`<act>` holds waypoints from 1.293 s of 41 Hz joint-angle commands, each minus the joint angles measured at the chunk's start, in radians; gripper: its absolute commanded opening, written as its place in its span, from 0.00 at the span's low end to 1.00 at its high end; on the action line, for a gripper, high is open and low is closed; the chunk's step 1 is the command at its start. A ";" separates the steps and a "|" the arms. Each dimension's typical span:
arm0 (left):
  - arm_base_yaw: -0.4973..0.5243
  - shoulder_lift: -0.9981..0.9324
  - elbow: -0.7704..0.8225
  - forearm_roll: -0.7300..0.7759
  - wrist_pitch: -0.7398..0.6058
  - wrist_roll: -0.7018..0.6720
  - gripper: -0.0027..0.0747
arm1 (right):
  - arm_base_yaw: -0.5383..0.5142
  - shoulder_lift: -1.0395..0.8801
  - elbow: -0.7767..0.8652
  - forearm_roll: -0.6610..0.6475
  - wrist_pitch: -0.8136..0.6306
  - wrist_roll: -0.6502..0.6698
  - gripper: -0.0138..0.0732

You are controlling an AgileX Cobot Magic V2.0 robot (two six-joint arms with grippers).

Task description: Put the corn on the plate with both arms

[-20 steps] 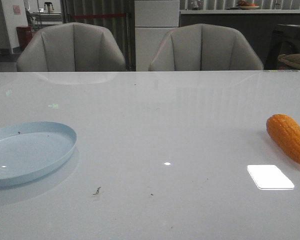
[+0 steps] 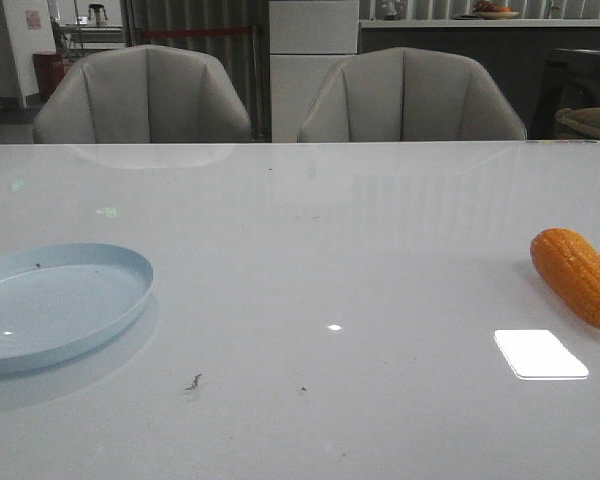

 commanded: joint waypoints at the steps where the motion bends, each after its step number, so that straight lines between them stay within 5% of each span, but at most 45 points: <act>1: -0.001 -0.002 0.002 -0.009 -0.092 0.001 0.16 | -0.001 -0.023 -0.016 -0.001 -0.089 0.001 0.22; 16: -0.001 -0.002 0.002 -0.009 -0.105 0.001 0.16 | -0.001 -0.023 -0.016 -0.009 -0.101 -0.001 0.22; 35: -0.001 0.000 -0.111 -0.009 -0.178 0.001 0.16 | 0.000 -0.023 -0.041 0.007 -0.443 0.001 0.22; 45: -0.001 0.128 -0.430 0.030 -0.038 0.001 0.16 | 0.000 0.076 -0.468 0.006 -0.096 0.008 0.23; 53: -0.001 0.391 -0.711 0.037 -0.040 0.001 0.16 | 0.000 0.391 -0.816 0.007 -0.071 0.008 0.23</act>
